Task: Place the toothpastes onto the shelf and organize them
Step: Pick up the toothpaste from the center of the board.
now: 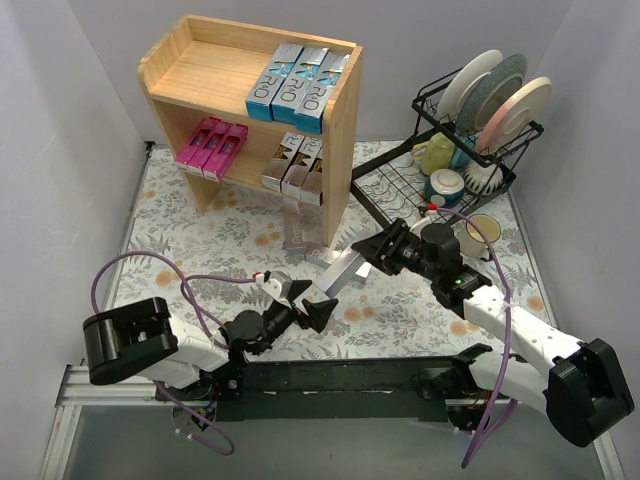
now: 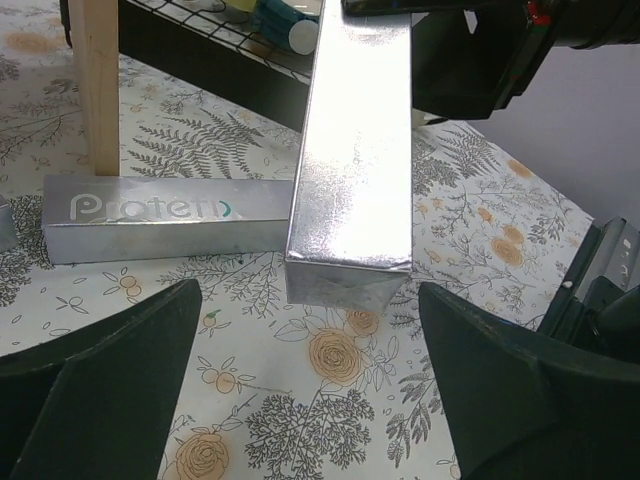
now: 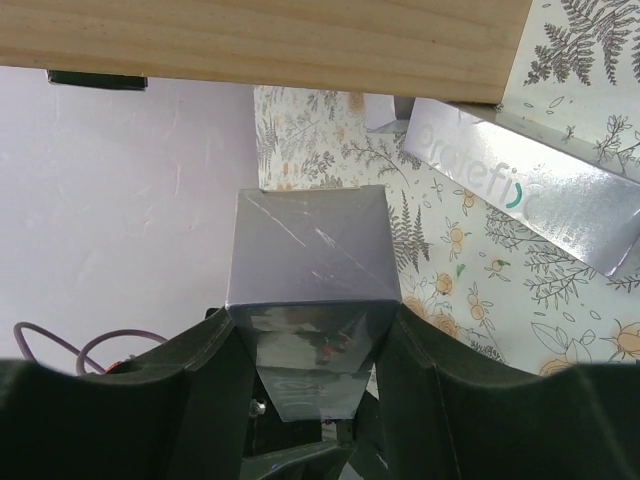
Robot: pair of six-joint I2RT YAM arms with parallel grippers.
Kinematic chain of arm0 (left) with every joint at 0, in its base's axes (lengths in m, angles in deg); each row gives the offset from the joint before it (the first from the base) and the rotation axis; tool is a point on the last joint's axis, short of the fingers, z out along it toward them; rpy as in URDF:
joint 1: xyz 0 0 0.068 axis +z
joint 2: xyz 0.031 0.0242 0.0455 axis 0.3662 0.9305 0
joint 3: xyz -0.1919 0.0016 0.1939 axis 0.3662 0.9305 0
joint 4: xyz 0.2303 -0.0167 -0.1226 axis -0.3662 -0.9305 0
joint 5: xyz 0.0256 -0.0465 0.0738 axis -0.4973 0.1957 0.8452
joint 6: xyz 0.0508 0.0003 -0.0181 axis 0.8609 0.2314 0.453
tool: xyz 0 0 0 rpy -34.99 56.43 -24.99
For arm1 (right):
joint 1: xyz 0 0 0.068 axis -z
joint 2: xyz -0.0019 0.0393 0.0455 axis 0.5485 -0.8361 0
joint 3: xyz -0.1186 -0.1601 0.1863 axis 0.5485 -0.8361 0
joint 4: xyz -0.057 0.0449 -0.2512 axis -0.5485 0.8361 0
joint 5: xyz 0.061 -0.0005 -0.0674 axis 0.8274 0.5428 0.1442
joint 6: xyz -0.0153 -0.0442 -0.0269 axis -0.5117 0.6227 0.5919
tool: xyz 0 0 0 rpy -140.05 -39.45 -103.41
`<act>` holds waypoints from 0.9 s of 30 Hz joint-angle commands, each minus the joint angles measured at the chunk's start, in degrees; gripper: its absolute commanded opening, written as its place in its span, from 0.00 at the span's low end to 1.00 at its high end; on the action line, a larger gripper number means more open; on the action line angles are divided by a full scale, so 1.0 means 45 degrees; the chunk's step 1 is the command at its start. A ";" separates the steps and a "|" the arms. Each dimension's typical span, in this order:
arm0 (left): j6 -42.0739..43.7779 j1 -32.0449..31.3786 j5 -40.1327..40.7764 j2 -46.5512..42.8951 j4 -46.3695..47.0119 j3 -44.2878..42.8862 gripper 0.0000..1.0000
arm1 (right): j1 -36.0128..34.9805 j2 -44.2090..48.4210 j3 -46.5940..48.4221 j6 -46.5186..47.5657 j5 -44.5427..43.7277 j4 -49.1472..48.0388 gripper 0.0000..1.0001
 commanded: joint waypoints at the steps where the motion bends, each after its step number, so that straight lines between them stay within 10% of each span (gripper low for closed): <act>1: 0.0210 -0.0028 0.0415 0.0671 0.3368 -0.0330 0.87 | 0.0048 0.0339 -0.0117 -0.0532 0.0304 -0.1305 0.26; 21: 0.1285 -0.0048 -0.0561 0.0829 0.5699 -0.1287 0.78 | 0.0068 0.0495 -0.0859 -0.1020 0.0519 -0.1891 0.25; 27: 0.1285 -0.0028 -0.0873 0.0906 0.5660 -0.1365 0.61 | 0.0068 0.0671 -0.0938 -0.1078 0.0539 -0.1774 0.25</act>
